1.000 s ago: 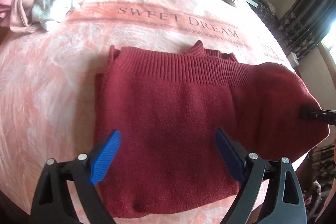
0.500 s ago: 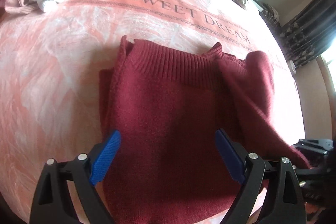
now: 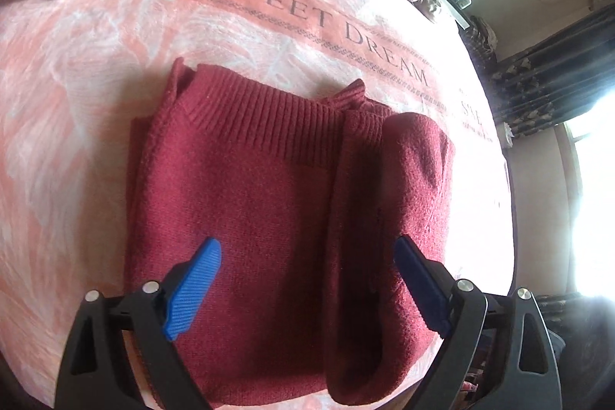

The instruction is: Fold small clothes

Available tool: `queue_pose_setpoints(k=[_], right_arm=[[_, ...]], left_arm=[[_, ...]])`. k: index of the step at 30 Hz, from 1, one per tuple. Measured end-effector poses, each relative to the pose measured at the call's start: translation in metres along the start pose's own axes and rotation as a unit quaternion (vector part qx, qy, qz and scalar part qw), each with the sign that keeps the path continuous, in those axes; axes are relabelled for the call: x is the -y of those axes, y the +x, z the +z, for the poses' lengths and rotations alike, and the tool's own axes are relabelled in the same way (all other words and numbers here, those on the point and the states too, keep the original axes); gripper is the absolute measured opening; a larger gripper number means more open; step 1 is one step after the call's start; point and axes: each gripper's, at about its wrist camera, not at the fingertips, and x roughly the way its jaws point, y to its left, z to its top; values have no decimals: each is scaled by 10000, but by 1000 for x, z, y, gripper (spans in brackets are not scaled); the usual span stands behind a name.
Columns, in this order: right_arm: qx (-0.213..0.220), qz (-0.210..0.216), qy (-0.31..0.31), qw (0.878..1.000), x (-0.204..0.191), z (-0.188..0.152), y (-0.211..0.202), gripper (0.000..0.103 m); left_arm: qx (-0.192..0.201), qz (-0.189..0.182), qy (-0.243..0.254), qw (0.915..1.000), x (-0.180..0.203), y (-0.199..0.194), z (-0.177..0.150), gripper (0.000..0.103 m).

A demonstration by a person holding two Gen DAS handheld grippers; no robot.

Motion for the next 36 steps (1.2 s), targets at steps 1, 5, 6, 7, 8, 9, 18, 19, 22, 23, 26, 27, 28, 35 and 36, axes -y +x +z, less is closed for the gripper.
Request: queue_pose_setpoints(k=[1, 5, 6, 7, 8, 9, 18, 19, 22, 23, 26, 27, 28, 35, 36], right_arm=[[-21, -61, -52, 10000, -5, -5, 3, 85], [-53, -231, -238, 9994, -24, -13, 19, 85], [-51, -312, -283, 9991, -27, -13, 22, 85], [-33, -410, -329, 9986, -28, -11, 27, 85], [2, -525, -370, 9979, -30, -10, 30, 85], [42, -622, -395, 9973, -31, -9, 32, 85], [8, -302, 1, 9995, -4, -9, 60, 24], [2, -203, 81, 9998, 1, -10, 58, 22], [-19, 190, 306, 9993, 15, -14, 47, 18], [-20, 345, 385, 9987, 19, -14, 41, 17], [44, 548, 394, 9977, 27, -14, 20, 16], [69, 606, 385, 9974, 28, -15, 15, 15], [82, 643, 353, 9973, 29, -15, 10, 15], [246, 826, 357, 9956, 40, -24, -5, 14], [256, 858, 376, 9953, 42, -25, -6, 13]], left_arm=[[-104, 33, 49, 9999, 6, 5, 1, 92], [-393, 66, 219, 9990, 28, 22, 5, 92], [-475, 57, 245, 9986, 33, 27, 7, 92], [-569, 47, 272, 9980, 36, 32, 8, 92], [-667, 25, 307, 9973, 39, 37, 9, 93], [-791, -10, 364, 9962, 41, 42, 11, 93], [-1202, -92, 334, 9921, 38, 73, 17, 93], [-1207, -94, 357, 9920, 38, 73, 17, 93], [-1261, -28, 493, 9908, 41, 74, 19, 93], [-1282, 15, 528, 9903, 43, 75, 19, 93], [-1307, 33, 531, 9900, 48, 76, 23, 94], [-1310, 0, 476, 9902, 50, 79, 24, 94], [-1320, -60, 401, 9904, 51, 81, 25, 94], [-1408, -562, 211, 9882, 75, 96, 34, 94], [-1448, -608, 246, 9873, 81, 100, 37, 94]])
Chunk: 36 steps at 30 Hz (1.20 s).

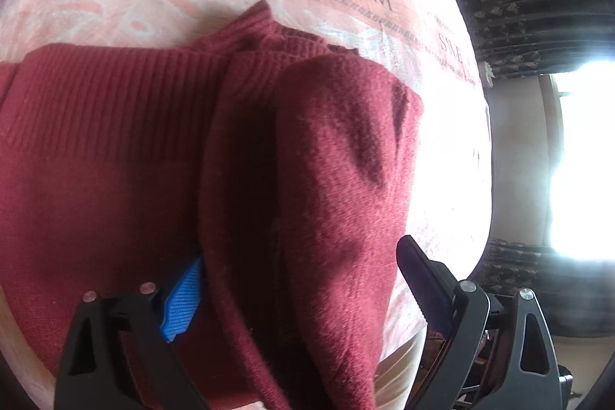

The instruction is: Fold small clothes

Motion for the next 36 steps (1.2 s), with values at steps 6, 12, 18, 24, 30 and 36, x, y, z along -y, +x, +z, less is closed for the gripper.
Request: queue_pose_setpoints(k=[6, 12, 18, 24, 30, 36], right_arm=[[47, 78, 26, 10000, 7, 4, -14, 12], [60, 515, -50, 9986, -5, 8, -24, 3], [232, 461, -305, 9982, -30, 21, -38, 3], [364, 662, -566, 9955, -53, 33, -47, 2], [257, 854, -795, 9928, -79, 49, -34, 2], [-24, 947, -896, 9915, -95, 59, -3, 2]], left_arm=[[-26, 16, -92, 10000, 6, 7, 14, 47], [363, -242, -12, 9990, 8, -13, 7, 22], [784, -307, 257, 9961, 18, -48, 1, 21], [1149, -313, 380, 9922, 11, -91, -5, 21], [1334, -214, 277, 9904, -23, -125, -13, 21], [1458, -238, 115, 9890, -61, -140, -25, 21]])
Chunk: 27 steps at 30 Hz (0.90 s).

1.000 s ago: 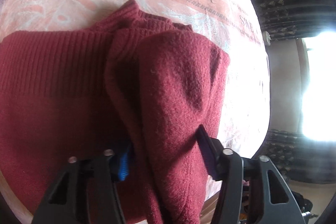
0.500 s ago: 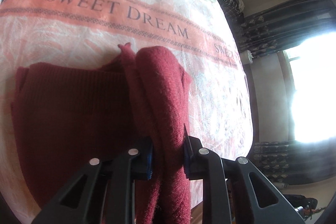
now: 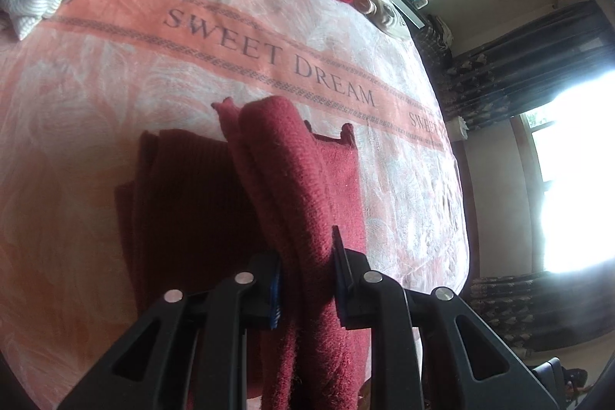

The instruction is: Fold small clothes

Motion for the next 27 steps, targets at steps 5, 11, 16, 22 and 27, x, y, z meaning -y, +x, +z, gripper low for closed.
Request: queue_pose_setpoints(k=[5, 11, 16, 22, 27], right_arm=[[-297, 21, -18, 9996, 6, 0, 21, 2], [-665, -46, 31, 9978, 19, -3, 53, 2], [-936, -189, 143, 9953, 36, -3, 83, 2], [-1035, -80, 307, 9941, 54, -4, 96, 8], [-799, -97, 214, 9965, 60, -5, 73, 26]], left_arm=[[48, -14, -157, 9999, -28, 0, -10, 21], [248, -43, -235, 9994, -57, 2, -28, 21], [261, 219, -358, 9988, -82, 17, -39, 20], [215, 240, -462, 9984, -88, 28, -42, 21], [206, 406, -455, 9979, -79, 27, -37, 43]])
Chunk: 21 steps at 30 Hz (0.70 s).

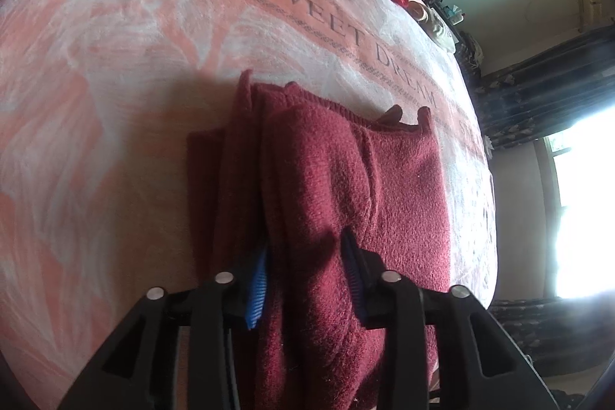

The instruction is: Fold small clothes

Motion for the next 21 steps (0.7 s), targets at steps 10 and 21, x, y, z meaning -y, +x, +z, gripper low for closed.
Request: queue_pose_setpoints(k=[10, 21], right_arm=[[654, -414, 417, 9961, 20, -23, -74, 30], [649, -456, 902, 9928, 71, -37, -68, 28]], left_arm=[[48, 304, -42, 9995, 15, 12, 13, 18], [439, 685, -176, 9965, -18, -20, 3, 15]])
